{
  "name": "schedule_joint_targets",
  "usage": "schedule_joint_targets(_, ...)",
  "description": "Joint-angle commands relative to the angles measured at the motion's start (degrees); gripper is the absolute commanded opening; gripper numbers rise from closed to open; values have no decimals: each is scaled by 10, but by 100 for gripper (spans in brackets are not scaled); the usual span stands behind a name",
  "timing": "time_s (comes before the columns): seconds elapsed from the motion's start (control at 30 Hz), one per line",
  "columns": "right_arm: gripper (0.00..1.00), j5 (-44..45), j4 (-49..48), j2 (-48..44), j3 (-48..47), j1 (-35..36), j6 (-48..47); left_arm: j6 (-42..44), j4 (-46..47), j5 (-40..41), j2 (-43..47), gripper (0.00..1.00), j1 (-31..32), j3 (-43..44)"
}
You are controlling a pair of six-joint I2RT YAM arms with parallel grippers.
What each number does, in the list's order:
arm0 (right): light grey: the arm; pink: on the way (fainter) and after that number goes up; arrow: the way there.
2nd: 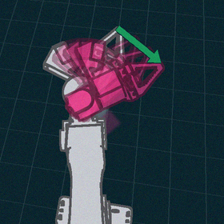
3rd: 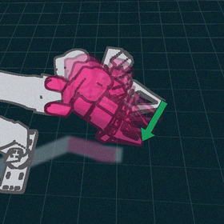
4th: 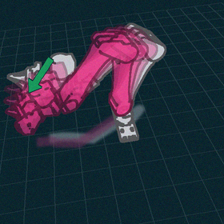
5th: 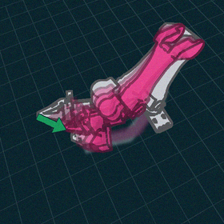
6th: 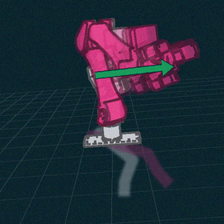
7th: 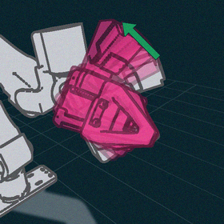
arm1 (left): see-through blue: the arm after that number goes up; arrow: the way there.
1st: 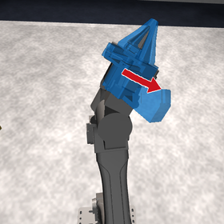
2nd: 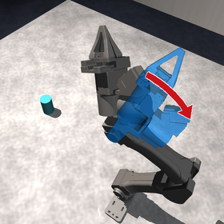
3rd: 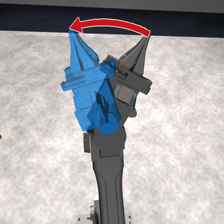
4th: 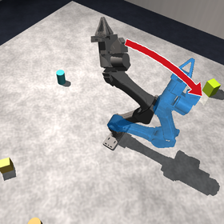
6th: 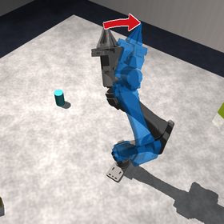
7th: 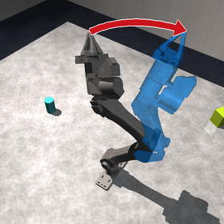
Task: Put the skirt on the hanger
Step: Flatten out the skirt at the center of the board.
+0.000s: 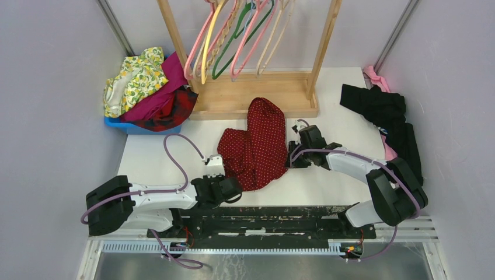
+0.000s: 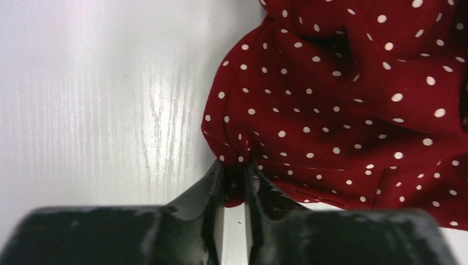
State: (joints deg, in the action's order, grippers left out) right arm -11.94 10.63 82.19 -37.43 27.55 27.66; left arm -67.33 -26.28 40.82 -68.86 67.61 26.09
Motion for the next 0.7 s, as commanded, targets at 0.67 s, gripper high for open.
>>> schedule_joint_targets(0.67, 1, 12, 242, -246, -155, 3, 11, 93, -185, -22, 170, 10, 1, 203)
